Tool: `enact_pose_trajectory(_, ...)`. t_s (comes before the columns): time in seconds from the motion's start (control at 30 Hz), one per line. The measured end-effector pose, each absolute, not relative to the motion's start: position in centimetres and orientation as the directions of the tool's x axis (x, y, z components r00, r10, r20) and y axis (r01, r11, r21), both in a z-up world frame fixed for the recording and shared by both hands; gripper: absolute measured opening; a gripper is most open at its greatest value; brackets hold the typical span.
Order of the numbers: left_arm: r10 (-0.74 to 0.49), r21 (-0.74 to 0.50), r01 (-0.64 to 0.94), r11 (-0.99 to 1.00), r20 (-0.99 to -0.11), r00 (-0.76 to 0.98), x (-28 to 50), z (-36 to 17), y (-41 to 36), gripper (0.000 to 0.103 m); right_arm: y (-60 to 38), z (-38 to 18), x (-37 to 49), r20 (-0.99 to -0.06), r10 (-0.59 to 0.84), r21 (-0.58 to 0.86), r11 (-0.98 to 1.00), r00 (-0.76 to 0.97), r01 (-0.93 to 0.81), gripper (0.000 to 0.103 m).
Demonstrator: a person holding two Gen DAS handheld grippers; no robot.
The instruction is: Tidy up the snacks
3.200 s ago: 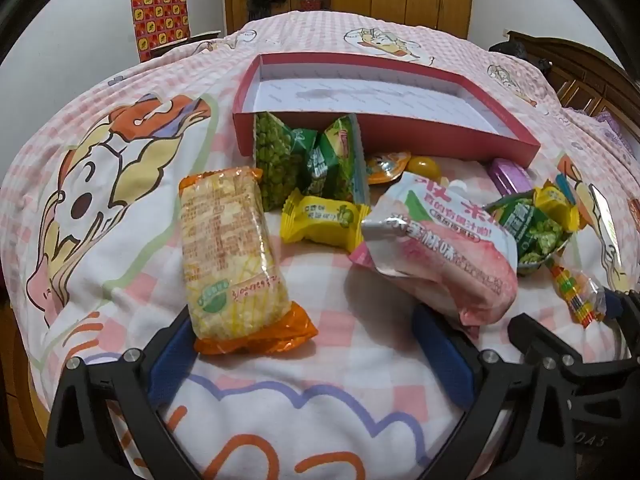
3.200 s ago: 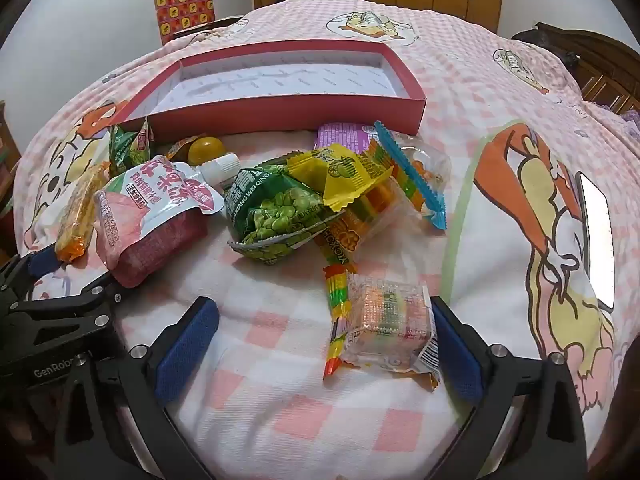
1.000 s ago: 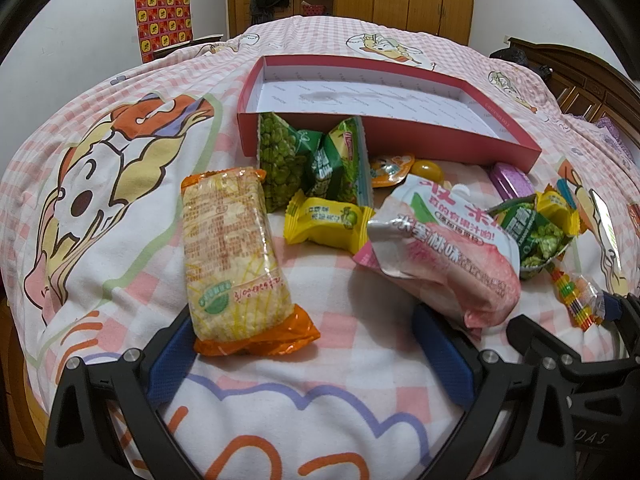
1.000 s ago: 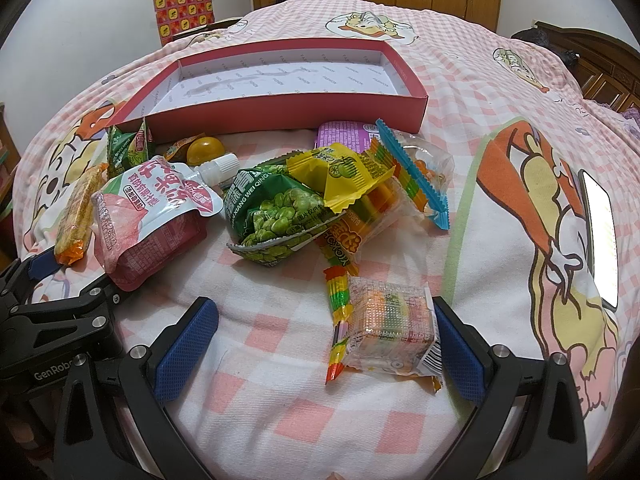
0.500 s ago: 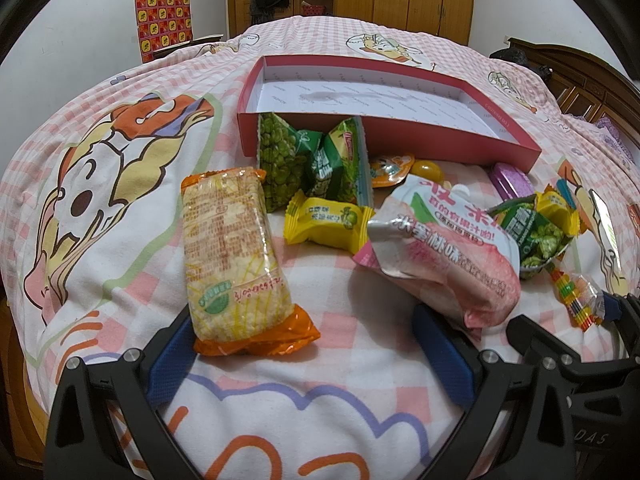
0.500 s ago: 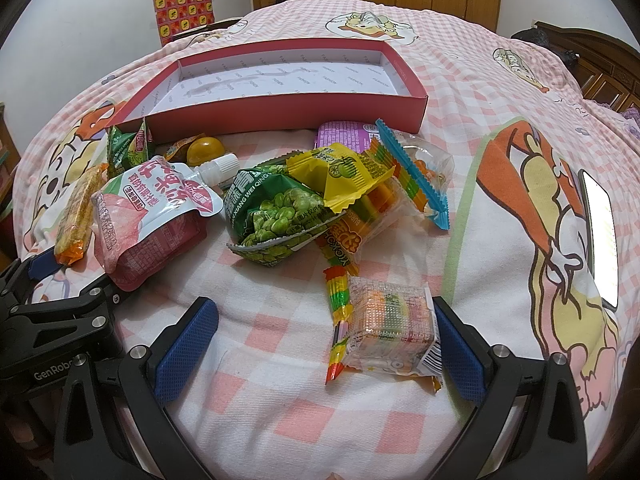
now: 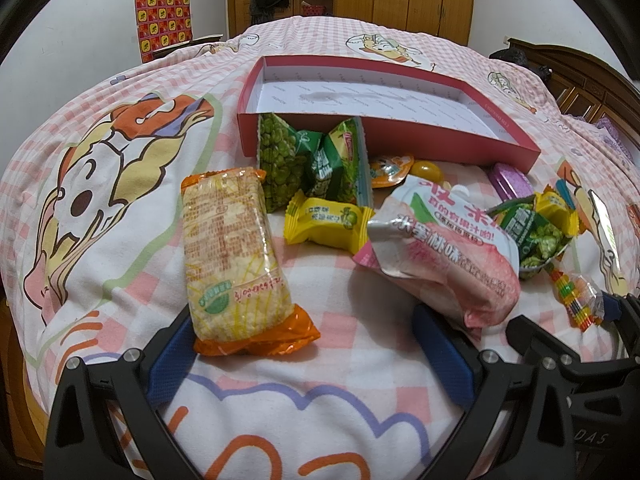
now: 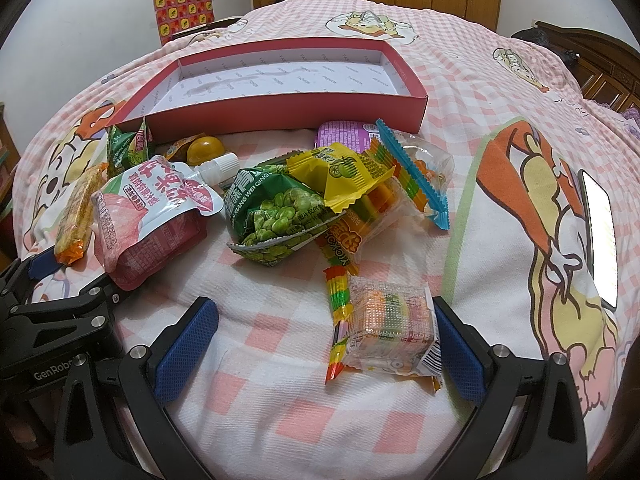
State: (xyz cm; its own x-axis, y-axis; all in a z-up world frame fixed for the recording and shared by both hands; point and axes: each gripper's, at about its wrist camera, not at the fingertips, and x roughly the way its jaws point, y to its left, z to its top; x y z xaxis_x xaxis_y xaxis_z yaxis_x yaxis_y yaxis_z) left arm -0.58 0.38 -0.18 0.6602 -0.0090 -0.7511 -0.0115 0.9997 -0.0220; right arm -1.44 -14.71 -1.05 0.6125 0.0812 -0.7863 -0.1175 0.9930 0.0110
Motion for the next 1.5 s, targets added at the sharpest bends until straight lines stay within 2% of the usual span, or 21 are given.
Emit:
enact_pose_trajectory(0.2,-0.025,-0.033,0.0,0.999,-0.747,0.664,-0.8,0.4,0.5,0.103,-15.2,-0.7,-1.5,-0.778,0.128,0.058,0.989,0.615,-0.133,0.103)
enact_pose_trajectory(0.33,-0.046,-0.043,0.021,0.999,-0.754,0.655,-0.9,1.2,0.5,0.102,-16.2,-0.2,-2.0,-0.772,0.181,0.107,0.982,0.609,-0.156,0.099)
enact_pose_trajectory(0.83,-0.144,-0.075,0.132,0.988,-0.739,0.658,-2.4,4.8,1.2,0.102,-16.8,2.8,-4.1,-0.731,0.254,0.106,0.959,0.634,-0.262,0.096)
enact_pose_trajectory(1.13,-0.097,-0.026,0.116,0.993,-0.744,0.661,-3.2,4.8,3.6,0.101,-17.3,2.3,-4.5,-0.738,0.241,0.085,0.96,0.631,-0.267,0.096)
enact_pose_trajectory(1.27,-0.095,-0.059,0.076,0.995,-0.75,0.655,-2.5,4.2,4.4,0.098,-17.7,1.6,-4.1,-0.751,0.226,0.079,0.963,0.621,-0.256,0.096)
enact_pose_trajectory(1.37,-0.132,-0.129,0.053,0.99,-0.753,0.644,-1.4,3.9,4.8,0.093,-17.9,1.1,-3.8,-0.756,0.228,0.089,0.965,0.614,-0.248,0.096)
enact_pose_trajectory(1.47,-0.134,-0.147,0.031,0.989,-0.763,0.632,-0.4,3.5,4.7,0.079,-18.0,0.7,-3.6,-0.758,0.224,0.09,0.966,0.613,-0.243,0.096)
enact_pose_trajectory(1.5,-0.126,-0.144,0.022,0.989,-0.77,0.625,0.0,3.4,4.7,0.071,-17.9,0.7,-3.5,-0.758,0.224,0.09,0.966,0.613,-0.243,0.096)
